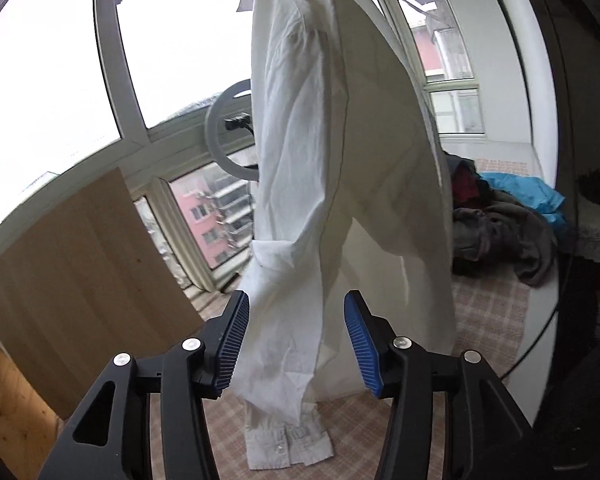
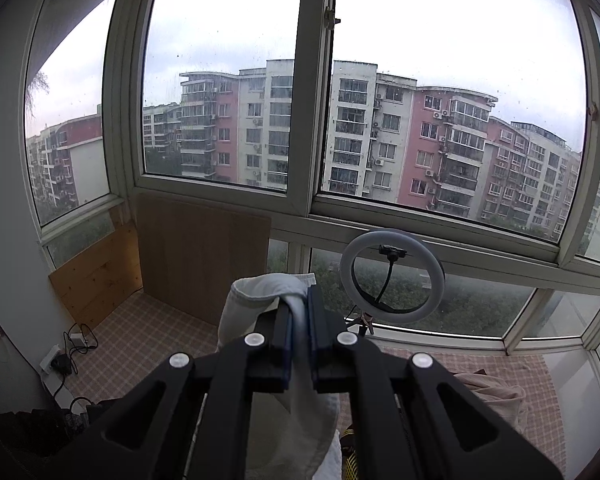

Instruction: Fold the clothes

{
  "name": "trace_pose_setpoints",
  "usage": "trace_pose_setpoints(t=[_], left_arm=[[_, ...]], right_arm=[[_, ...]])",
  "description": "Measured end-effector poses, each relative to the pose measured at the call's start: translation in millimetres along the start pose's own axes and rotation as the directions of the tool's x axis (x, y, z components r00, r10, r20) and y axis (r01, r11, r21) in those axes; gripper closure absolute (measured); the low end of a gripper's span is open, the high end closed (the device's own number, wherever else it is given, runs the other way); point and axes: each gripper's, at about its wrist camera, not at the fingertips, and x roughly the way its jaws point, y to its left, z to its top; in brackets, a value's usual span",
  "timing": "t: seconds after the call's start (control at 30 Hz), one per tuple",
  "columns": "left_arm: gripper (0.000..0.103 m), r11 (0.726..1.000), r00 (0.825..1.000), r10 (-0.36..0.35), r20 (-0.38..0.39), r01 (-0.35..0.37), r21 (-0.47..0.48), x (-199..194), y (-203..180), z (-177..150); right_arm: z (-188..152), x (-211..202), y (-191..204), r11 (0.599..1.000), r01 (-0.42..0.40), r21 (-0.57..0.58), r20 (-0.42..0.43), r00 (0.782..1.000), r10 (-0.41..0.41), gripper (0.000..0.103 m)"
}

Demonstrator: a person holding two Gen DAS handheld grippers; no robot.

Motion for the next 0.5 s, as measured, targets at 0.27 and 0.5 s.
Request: trace_pose_setpoints(t=[0.27, 0.5], left_arm=[[0.056, 0.983, 0.985, -0.173, 0.000, 0.172, 0.057, -12, 50, 28], [0.048, 0.954, 0.976, -0.205, -0.073, 0.216, 0.207, 3, 74, 66]], right_arm=[[-4, -2, -2, 1.000, -0.018, -0.011, -0.003, 1.000, 0.018, 0.097], [-2, -16, -7, 1.000, 0.002, -0.021, 0.013, 1.000, -0.001, 0.097]])
